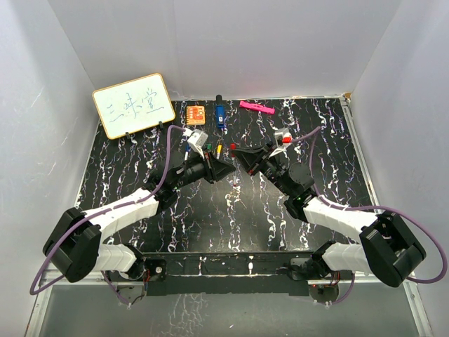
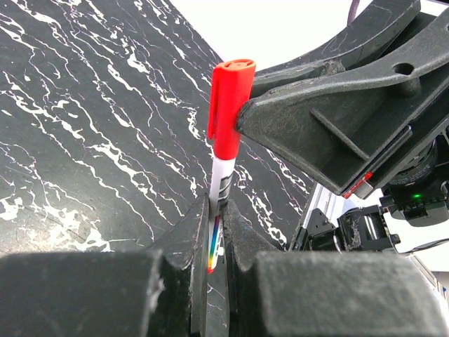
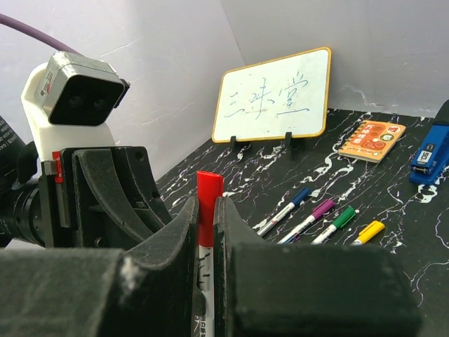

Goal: Insert the pens into the pen caps

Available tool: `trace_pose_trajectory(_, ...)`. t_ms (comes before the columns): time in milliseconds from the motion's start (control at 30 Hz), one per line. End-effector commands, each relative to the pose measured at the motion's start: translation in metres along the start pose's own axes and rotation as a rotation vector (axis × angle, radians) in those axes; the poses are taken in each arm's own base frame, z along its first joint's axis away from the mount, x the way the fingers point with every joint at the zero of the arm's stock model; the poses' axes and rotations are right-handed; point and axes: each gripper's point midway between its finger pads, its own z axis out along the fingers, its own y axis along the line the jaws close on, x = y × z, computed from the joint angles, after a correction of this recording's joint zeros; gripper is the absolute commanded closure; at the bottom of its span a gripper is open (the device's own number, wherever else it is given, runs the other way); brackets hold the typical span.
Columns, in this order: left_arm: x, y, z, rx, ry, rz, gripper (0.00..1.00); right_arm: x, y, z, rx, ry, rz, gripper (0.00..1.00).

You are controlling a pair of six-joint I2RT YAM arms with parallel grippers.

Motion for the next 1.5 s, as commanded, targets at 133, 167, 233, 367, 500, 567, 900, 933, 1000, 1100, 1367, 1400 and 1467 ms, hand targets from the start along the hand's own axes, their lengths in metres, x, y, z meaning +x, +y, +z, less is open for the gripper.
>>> trace_pose_trajectory(133, -0.154, -0.048, -0.022, 0.049, -0.478, 0.170, 1.00, 0.104, 0.003, -0.031, -0.048, 0.393, 0.061, 1.00)
trace_pose_trajectory(167, -0.157, -0.048, -0.022, 0.047, -0.485, 0.180, 1.00, 0.108, 0.003, -0.032, -0.045, 0.403, 0.063, 1.00)
trace_pose_trajectory(233, -0.164, -0.047, -0.023, 0.038, -0.500, 0.191, 1.00, 0.114, 0.004, -0.035, -0.042, 0.416, 0.064, 1.00)
trace_pose_trajectory(367, -0.176, -0.044, -0.025, 0.027, -0.529, 0.203, 1.00, 0.120, 0.004, -0.043, -0.031, 0.439, 0.056, 1.00)
trace_pose_trajectory(500, -0.180, -0.042, -0.026, 0.023, -0.536, 0.205, 1.00, 0.126, 0.003, -0.048, -0.022, 0.466, 0.048, 1.00)
trace_pose_trajectory(567, -0.180, -0.041, -0.026, 0.024, -0.534, 0.203, 1.00, 0.127, 0.003, -0.048, -0.019, 0.467, 0.046, 1.00)
trace_pose_trajectory(900, -0.115, -0.003, -0.006, -0.057, -0.280, 0.123, 1.00, 0.056, -0.005, -0.001, 0.092, 0.243, -0.022, 0.89)
trace_pose_trajectory(933, -0.103, 0.006, -0.004, -0.081, -0.238, 0.104, 1.00, 0.042, -0.004, 0.006, 0.100, 0.201, -0.037, 0.80)
trace_pose_trajectory(1000, -0.074, 0.023, -0.001, -0.125, -0.141, 0.064, 1.00, 0.011, -0.002, 0.019, 0.116, 0.110, -0.071, 0.67)
trace_pose_trajectory(1100, -0.033, 0.048, -0.001, -0.192, -0.014, 0.013, 1.00, -0.037, 0.002, 0.031, 0.147, -0.022, -0.124, 0.60)
trace_pose_trajectory(1367, 0.022, 0.120, -0.010, -0.485, 0.184, 0.018, 1.00, -0.106, 0.002, 0.016, 0.245, -0.211, -0.188, 0.57)
trace_pose_trajectory(1400, 0.023, 0.127, -0.010, -0.516, 0.198, 0.030, 1.00, -0.106, -0.002, 0.012, 0.271, -0.210, -0.191, 0.57)
trace_pose_trajectory(1467, 0.024, 0.135, -0.004, -0.534, 0.232, 0.051, 1.00, -0.104, -0.012, 0.004, 0.327, -0.205, -0.193, 0.57)
